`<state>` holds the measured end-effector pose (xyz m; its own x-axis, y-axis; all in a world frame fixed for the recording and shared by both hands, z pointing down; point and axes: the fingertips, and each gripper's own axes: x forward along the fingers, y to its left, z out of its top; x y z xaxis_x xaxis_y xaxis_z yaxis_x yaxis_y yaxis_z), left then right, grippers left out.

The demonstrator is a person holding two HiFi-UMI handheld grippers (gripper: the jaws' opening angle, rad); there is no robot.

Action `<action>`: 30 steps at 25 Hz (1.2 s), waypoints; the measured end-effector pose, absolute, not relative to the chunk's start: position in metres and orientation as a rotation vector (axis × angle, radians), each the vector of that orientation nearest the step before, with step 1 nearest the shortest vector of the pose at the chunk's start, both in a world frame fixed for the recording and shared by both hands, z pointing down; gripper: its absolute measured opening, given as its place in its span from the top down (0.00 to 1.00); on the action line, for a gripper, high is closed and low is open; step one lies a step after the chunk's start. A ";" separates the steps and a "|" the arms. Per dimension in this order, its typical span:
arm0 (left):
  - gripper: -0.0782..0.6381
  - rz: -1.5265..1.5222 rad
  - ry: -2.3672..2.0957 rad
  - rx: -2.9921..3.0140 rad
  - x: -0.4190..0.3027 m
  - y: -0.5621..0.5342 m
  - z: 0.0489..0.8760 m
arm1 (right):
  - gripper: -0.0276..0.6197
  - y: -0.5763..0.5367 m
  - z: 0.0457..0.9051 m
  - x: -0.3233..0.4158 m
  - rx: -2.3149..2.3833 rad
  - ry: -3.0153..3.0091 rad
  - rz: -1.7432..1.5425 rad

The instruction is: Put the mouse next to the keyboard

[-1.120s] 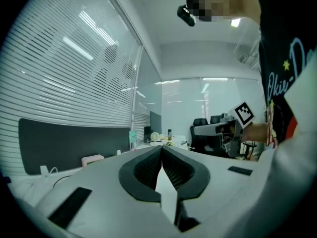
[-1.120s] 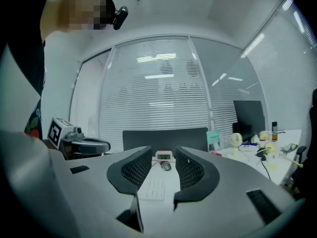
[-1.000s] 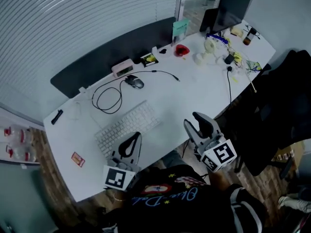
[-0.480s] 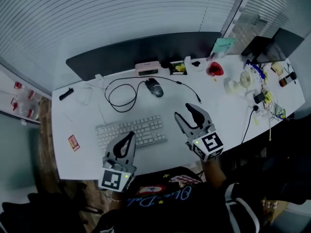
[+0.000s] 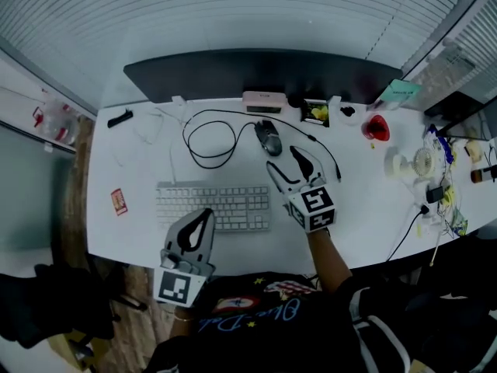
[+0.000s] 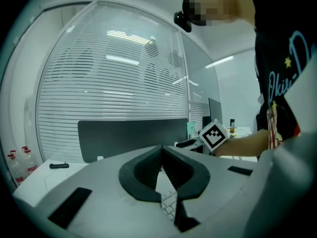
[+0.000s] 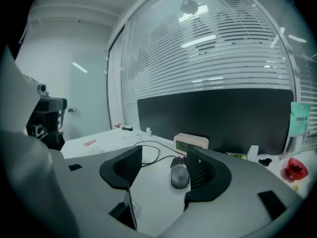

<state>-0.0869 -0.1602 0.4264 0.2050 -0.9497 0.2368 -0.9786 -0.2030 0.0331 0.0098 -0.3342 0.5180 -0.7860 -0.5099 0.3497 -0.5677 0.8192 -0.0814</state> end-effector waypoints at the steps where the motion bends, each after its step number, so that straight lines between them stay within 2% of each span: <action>1: 0.89 0.249 -1.871 2.283 -0.089 -0.160 0.427 | 0.58 -0.340 0.527 0.006 0.814 -2.676 0.272; 16: 0.89 0.358 -1.986 2.097 -0.118 -0.147 0.441 | 0.52 -0.404 0.642 -0.021 0.792 -2.432 0.277; 30: 0.89 0.379 -1.974 2.060 -0.118 -0.152 0.449 | 0.52 -0.403 0.656 -0.030 0.749 -2.356 0.181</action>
<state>-0.1177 -0.1520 0.4487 0.0412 -0.9306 0.3637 -0.9991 -0.0409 0.0086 -0.0296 -0.4035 0.6560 -0.6250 -0.4690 0.6240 -0.5587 0.8271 0.0621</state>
